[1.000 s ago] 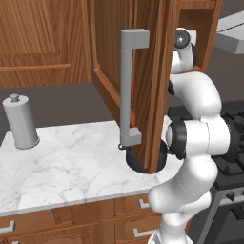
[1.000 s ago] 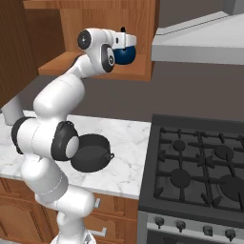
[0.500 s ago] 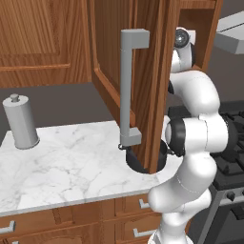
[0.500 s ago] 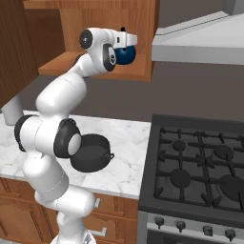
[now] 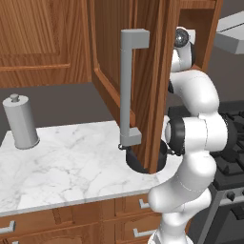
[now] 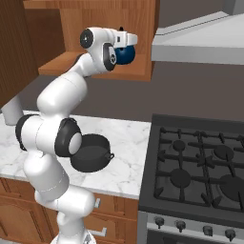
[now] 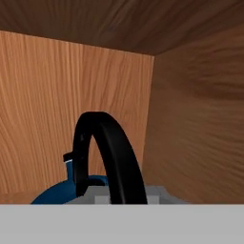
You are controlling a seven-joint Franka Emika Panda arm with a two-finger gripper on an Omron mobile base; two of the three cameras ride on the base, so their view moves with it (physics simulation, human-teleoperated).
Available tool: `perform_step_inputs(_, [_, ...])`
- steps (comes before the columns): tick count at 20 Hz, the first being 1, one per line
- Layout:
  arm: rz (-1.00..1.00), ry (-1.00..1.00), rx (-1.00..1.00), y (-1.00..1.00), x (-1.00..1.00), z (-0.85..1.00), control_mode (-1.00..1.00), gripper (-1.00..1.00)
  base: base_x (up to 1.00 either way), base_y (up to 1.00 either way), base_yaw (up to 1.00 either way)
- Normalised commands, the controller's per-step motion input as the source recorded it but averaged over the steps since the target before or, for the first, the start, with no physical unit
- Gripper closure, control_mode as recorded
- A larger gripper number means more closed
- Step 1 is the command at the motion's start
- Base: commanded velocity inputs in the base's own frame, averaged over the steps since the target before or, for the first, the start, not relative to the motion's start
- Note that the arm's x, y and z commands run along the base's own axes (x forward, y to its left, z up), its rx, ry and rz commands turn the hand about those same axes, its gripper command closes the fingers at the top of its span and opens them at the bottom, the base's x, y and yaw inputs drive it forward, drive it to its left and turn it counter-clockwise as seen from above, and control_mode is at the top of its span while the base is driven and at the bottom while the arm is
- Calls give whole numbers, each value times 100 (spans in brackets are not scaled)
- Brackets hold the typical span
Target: Pick the kettle from the cabinet and place it on a stove burner. Then pick the pot from the counter and place it on another stove burner. Finally, turn both burners on.
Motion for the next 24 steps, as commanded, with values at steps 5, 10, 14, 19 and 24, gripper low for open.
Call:
perform_step_inputs(5, [0,0,0,0,0,0,-100,100,0,0,0])
perform_step_inputs(10, [0,1,0,1,0,0,-100,100,0,0,0])
perform_step_inputs(14, [0,2,0,2,0,0,-100,100,0,0,0])
perform_step_inputs(19, [0,1,0,5,0,0,-100,100,0,0,0])
perform_step_inputs(24, [0,0,0,0,0,0,-100,100,0,0,0])
